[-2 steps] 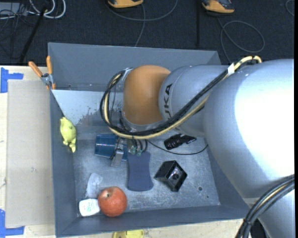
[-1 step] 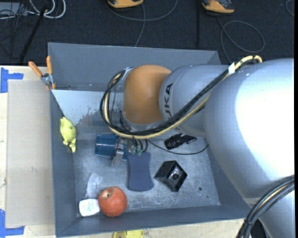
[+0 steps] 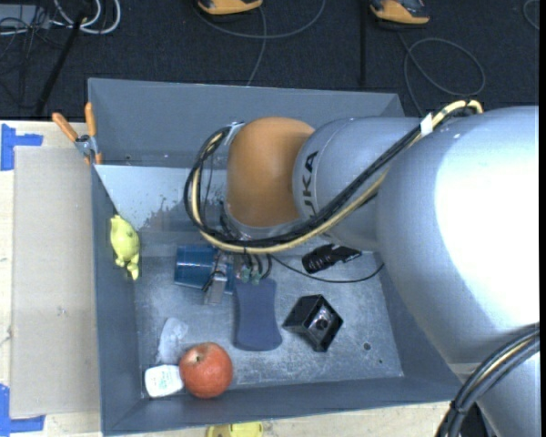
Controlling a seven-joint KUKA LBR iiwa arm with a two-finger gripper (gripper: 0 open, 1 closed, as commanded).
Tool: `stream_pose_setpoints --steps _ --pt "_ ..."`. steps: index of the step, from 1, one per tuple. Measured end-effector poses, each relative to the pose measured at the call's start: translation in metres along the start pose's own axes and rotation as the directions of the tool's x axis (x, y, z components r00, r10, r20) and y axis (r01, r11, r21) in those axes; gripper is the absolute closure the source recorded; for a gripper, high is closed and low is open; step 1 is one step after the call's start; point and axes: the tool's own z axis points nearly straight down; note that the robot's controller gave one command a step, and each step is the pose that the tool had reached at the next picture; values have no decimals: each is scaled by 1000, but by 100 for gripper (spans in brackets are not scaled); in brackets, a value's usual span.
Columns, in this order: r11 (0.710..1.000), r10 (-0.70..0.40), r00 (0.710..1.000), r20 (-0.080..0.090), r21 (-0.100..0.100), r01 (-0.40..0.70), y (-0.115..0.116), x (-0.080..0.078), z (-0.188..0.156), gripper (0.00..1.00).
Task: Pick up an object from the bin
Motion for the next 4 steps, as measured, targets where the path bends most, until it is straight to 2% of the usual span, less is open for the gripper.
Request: stream_pose_setpoints --steps 2,3,4 --pt "1000 1 1000 -4 2 -1 -1 1 -9 100" --pt "1000 1 1000 -8 3 -1 -1 2 -30 100" --pt "1000 2 1000 -1 0 -2 0 0 -49 100"
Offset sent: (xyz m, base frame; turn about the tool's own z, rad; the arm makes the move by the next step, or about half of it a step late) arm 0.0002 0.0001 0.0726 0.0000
